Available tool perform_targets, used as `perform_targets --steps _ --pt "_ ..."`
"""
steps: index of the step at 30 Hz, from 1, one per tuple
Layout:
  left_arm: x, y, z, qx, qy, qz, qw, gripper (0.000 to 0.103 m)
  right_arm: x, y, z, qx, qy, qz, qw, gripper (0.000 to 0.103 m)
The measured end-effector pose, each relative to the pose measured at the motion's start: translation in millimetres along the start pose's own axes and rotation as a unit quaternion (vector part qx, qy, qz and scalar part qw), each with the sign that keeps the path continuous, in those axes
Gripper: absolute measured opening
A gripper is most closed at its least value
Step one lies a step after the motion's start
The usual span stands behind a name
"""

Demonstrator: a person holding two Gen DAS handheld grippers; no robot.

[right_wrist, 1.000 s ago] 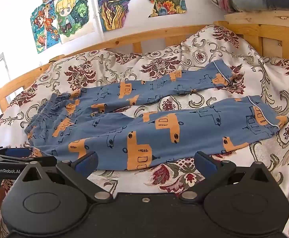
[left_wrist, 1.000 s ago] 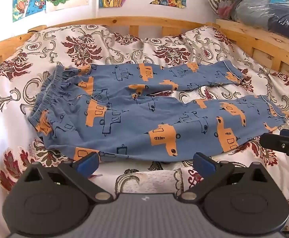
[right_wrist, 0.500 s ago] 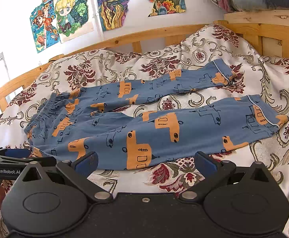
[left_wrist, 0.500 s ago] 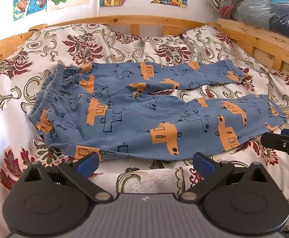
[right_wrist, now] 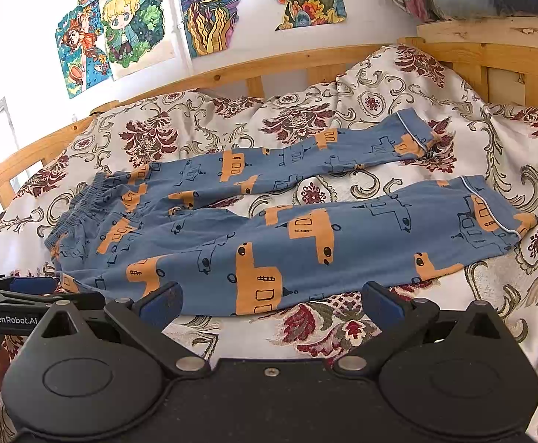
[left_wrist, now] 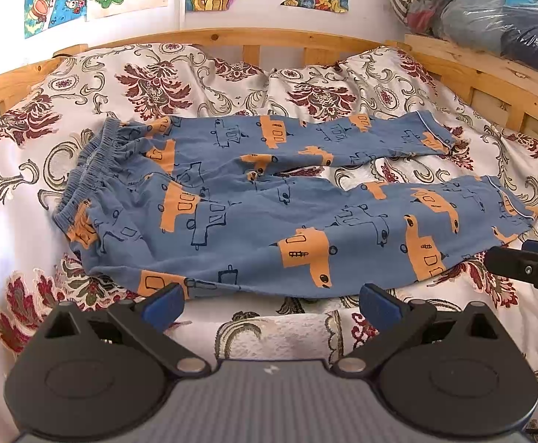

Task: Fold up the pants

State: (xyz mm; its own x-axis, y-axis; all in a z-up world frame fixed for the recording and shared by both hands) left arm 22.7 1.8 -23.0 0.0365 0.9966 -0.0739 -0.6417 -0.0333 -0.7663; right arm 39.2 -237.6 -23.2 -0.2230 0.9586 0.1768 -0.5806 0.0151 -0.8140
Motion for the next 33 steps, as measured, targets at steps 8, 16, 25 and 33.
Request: perform_targets --steps 8,16,25,33 --pt "-0.1 -0.6 0.2 0.002 0.001 0.001 1.0000 0.103 -0.1 -0.8 1.0 0.001 0.000 0.000 1.000 0.102" --pt "-0.2 -0.5 -0.9 0.006 0.006 0.002 1.0000 0.103 0.2 0.3 -1.2 0.000 0.001 0.000 1.000 0.102" --pt "16.2 -29.4 -7.2 -0.001 0.022 -0.014 0.9997 0.103 -3.6 -18.7 -8.2 0.000 0.000 -0.015 1.000 0.102" --pt "72.3 -107.9 -34.7 -0.024 -0.009 -0.070 0.9972 0.103 13.9 -76.7 -62.1 0.017 -0.046 0.073 0.996 0.102"
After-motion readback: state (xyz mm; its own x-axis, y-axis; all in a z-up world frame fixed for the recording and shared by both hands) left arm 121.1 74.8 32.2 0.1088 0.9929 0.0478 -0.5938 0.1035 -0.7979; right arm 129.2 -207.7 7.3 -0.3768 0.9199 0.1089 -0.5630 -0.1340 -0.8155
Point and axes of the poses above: each gripper's, at about its wrist camera, not at the fingertips, and z roughly against the way its jaws point, x to its left, y to its underside, the point moved 3 cm from there along -z, roughly the way its jaws point, and after that the axes turned 4 degrees about y, right-handed, at the moved point
